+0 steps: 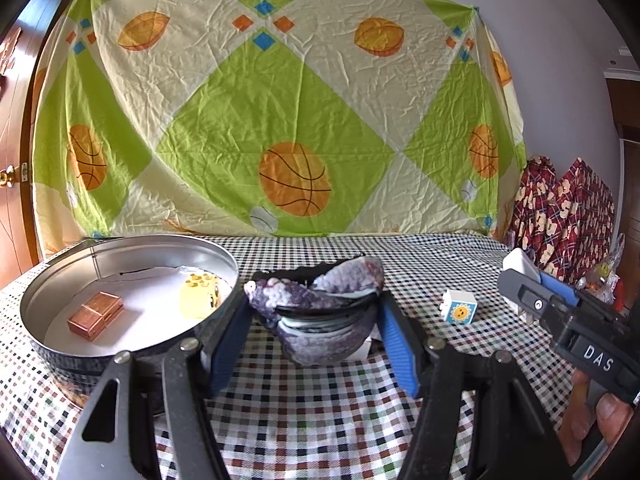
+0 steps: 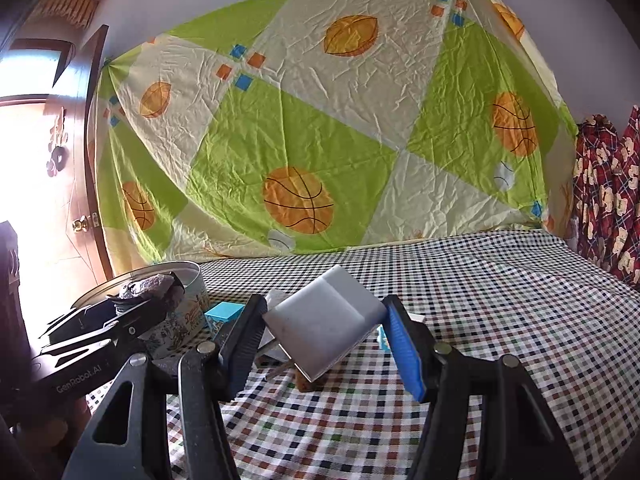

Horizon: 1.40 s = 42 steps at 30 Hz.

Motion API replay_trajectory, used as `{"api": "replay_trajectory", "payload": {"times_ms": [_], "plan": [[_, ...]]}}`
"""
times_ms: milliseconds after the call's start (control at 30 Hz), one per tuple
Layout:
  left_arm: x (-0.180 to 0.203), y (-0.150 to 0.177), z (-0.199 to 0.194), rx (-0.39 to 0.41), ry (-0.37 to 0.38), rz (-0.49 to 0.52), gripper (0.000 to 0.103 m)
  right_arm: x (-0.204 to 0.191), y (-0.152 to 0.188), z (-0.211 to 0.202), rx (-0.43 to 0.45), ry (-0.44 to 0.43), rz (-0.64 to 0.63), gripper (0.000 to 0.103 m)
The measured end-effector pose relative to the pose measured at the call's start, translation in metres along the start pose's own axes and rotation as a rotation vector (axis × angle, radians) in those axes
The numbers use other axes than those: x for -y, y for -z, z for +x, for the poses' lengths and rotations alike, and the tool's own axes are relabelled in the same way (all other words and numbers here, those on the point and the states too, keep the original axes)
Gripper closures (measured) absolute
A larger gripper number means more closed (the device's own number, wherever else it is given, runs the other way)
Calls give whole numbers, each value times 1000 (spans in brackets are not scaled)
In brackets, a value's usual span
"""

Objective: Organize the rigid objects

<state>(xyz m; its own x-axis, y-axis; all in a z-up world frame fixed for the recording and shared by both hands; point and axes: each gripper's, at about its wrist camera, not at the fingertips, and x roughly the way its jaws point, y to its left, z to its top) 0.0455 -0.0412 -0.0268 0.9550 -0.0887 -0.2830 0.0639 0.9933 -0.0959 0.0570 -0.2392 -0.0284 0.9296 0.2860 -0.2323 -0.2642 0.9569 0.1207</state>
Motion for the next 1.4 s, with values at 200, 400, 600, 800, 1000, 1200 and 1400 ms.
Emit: {"api": "replay_trajectory", "payload": {"times_ms": [200, 400, 600, 800, 1000, 1200, 1400], "plan": [[-19, 1, -5, 13, -34, -15, 40, -17, 2, 6, -25, -28, -13, 41], [-33, 3, -10, 26, -73, -12, 40, -35, 4, 11, -36, -59, -36, 41], [-45, 5, -15, 45, -110, -3, 40, -51, 6, 15, -48, -88, -55, 41], [-59, 6, -19, 55, -137, -13, 40, -67, 7, 19, -62, -118, -79, 41], [-69, 6, -21, 63, -164, -20, 40, -83, 9, 23, -76, -148, -102, 41], [-77, 6, -21, 62, -174, -31, 40, -98, 11, 25, -84, -172, -123, 41], [-82, 6, -22, 63, -180, -35, 40, -108, 12, 27, -83, -179, -133, 41]]}}
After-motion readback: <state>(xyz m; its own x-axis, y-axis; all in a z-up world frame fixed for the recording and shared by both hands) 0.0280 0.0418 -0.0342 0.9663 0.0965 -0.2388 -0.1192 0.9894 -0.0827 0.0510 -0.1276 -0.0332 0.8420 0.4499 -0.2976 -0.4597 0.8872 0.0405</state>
